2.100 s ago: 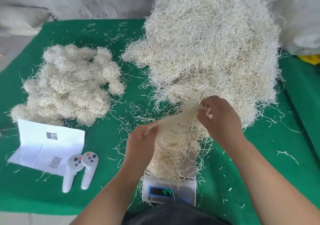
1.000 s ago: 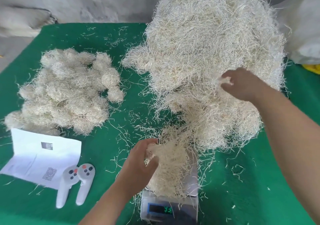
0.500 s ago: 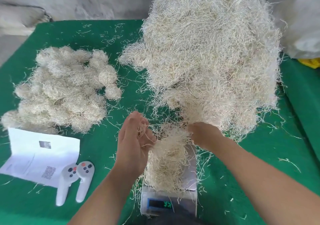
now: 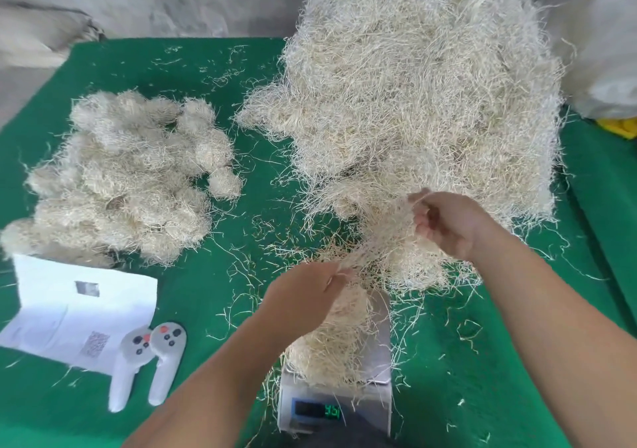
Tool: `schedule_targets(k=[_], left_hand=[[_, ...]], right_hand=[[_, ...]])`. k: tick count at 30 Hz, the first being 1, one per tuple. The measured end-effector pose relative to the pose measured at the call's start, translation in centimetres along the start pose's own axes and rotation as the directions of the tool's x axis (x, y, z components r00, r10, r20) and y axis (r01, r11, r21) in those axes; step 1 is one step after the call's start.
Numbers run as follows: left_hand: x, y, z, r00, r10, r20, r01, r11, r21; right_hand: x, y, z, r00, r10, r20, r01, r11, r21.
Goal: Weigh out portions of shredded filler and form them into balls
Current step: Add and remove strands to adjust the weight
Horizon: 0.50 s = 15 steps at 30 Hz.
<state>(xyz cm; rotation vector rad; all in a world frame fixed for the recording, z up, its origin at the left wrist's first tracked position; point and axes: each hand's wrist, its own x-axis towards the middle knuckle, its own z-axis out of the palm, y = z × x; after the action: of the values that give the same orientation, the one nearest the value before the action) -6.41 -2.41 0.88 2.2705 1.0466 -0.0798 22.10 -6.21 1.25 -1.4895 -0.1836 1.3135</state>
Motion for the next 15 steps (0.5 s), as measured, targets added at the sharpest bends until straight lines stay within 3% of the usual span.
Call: schedule_targets(k=[2, 4, 5, 6, 7, 9, 11, 12, 13, 15], left_hand=[[-1.1, -1.4, -0.2, 0.999, -0.05, 0.001, 0.05, 0.999, -0.016], [-2.0, -2.5, -0.2, 0.996, -0.091, -0.011, 0.091, 0.995, -0.034], [-2.4, -2.9, -0.2, 0.996, -0.093, -0.014, 0.093, 0.995, -0.025], [-2.7, -3.0, -0.1, 0.997, -0.079, -0.01, 0.079, 0.997, -0.005], [-2.9, -3.1, 0.1, 0.998, -0.058, -0.003, 0.058, 0.998, 0.027], [-3.4, -2.7, 0.2, 1.0, -0.021, 0.005, 0.021, 0.999, 0.047], [-4.0, -1.7, 0.0, 0.999, 0.031, 0.011, -0.031, 0.998, -0.047], [-4.2, -1.1, -0.2, 0.998, 0.056, 0.016, -0.054, 0.994, -0.092], [-4.4, -0.6, -0.5, 0.996, 0.083, 0.02, -0.08, 0.99, -0.116], [-4.6, 0.2, -1.3, 0.993, 0.116, 0.035, -0.111, 0.987, -0.117]], right_hand=[[1.1, -1.4, -1.6, 0.993, 0.04, -0.108, -0.005, 0.952, 0.305], [2.2, -2.5, -2.7, 0.978, 0.018, -0.208, 0.05, 0.948, 0.315], [2.4, -3.0, -2.9, 0.974, -0.035, -0.222, 0.07, 0.986, 0.149], [2.4, -3.2, -3.0, 0.976, -0.101, -0.194, 0.077, 0.989, -0.127], [2.2, -3.3, -3.0, 0.98, -0.147, -0.132, 0.075, 0.895, -0.44], [1.1, -3.8, -2.7, 0.995, -0.094, 0.038, 0.08, 0.499, -0.863], [-0.4, -4.5, -2.2, 0.998, -0.009, 0.067, 0.068, 0.171, -0.983], [-1.3, -4.7, -1.8, 0.998, -0.038, 0.054, 0.057, 0.087, -0.995], [-2.2, -4.7, -1.4, 0.993, -0.105, 0.052, 0.058, 0.052, -0.997], [-4.5, -3.5, -0.2, 0.962, -0.249, 0.116, 0.148, 0.113, -0.983]])
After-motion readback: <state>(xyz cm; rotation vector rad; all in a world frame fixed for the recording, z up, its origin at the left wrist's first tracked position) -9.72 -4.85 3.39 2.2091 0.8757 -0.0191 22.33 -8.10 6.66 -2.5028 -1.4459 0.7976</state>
